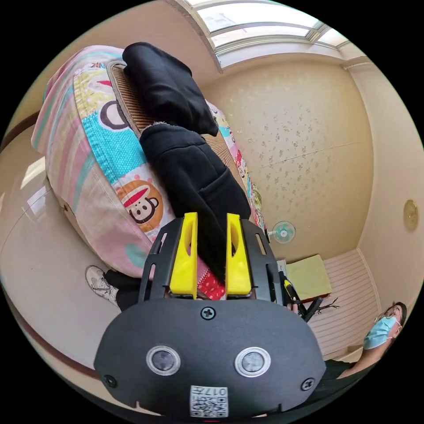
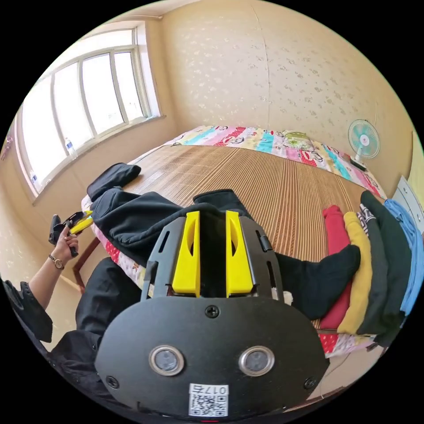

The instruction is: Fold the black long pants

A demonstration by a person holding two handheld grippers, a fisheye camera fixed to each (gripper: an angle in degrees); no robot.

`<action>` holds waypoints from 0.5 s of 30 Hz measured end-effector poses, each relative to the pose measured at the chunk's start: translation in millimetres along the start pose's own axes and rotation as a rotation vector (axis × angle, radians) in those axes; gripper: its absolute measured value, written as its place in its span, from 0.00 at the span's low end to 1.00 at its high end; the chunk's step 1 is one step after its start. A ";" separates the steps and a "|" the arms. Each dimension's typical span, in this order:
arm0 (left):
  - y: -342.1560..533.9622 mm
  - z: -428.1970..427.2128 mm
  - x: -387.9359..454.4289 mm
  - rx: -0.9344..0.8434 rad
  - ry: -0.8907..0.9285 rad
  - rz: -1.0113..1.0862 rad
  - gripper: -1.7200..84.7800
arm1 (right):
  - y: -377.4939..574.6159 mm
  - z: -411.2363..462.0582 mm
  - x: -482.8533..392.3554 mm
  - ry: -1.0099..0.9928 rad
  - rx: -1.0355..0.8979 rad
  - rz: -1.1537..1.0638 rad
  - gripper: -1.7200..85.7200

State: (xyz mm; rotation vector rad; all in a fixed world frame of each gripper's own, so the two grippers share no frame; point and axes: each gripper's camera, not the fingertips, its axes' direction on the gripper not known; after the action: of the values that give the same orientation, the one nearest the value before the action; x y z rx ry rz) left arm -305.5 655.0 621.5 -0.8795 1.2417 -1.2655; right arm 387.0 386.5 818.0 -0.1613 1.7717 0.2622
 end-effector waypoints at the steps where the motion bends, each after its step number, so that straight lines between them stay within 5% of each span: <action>1: 0.8 -3.0 -4.9 0.008 0.021 -0.012 0.14 | -6.4 -4.3 -1.9 0.006 -0.014 0.013 0.13; 4: 2.8 -10.0 -20.1 0.022 0.092 -0.046 0.13 | -27.9 -18.6 -6.6 -0.065 -0.237 0.001 0.12; 8: 4.9 -14.1 -20.4 0.012 0.116 0.031 0.15 | -42.4 -39.5 16.3 -0.278 0.048 0.076 0.12; 15: 4.6 -17.5 -1.1 -0.043 0.000 0.121 0.15 | -98.2 163.7 -7.2 -0.069 -0.543 -0.083 0.16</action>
State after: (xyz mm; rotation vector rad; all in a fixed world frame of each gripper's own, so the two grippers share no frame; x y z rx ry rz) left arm -321.4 659.4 614.2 -0.8228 1.3062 -1.1465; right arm 567.7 334.7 783.7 -0.6048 1.5865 0.6778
